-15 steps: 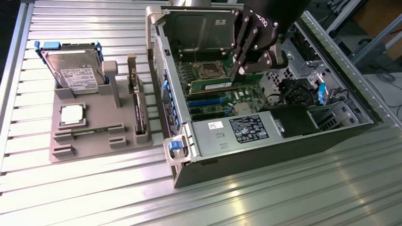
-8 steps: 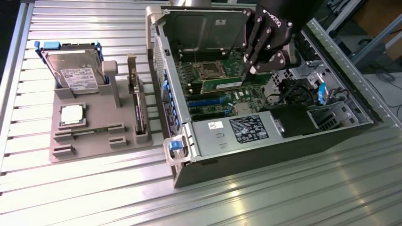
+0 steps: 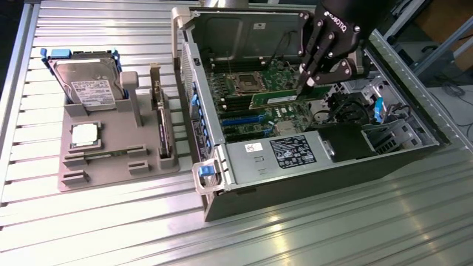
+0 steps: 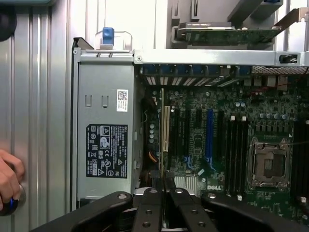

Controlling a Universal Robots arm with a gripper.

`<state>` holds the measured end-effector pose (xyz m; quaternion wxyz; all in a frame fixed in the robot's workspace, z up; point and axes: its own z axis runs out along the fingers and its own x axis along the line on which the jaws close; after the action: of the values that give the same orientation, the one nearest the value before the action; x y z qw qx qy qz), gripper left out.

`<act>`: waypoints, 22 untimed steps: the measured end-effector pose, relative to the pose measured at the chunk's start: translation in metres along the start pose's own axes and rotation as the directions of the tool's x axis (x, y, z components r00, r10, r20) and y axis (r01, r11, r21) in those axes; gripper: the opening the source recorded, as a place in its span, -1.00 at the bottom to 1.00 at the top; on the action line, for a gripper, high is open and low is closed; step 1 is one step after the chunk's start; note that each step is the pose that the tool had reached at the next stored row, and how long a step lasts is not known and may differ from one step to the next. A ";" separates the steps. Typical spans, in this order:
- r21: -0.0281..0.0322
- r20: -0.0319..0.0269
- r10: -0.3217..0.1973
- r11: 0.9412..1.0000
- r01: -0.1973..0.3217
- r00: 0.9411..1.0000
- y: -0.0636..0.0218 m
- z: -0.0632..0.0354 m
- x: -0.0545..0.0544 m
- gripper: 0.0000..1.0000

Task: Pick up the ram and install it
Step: 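Pick up the ram and move it above insertion slot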

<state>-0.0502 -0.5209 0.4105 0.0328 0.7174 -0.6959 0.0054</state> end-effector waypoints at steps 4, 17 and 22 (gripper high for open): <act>0.000 -0.002 0.000 1.000 0.000 1.000 -0.0141 -0.0005 0.000 -0.76; 0.000 -0.008 0.000 1.000 0.000 1.000 -0.0571 -0.0022 0.002 -0.76; 0.000 -0.009 0.000 1.000 0.000 1.000 -0.0725 -0.0027 0.002 -0.76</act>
<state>0.0224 -0.5209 0.4105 0.0362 0.7173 -0.6958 0.0086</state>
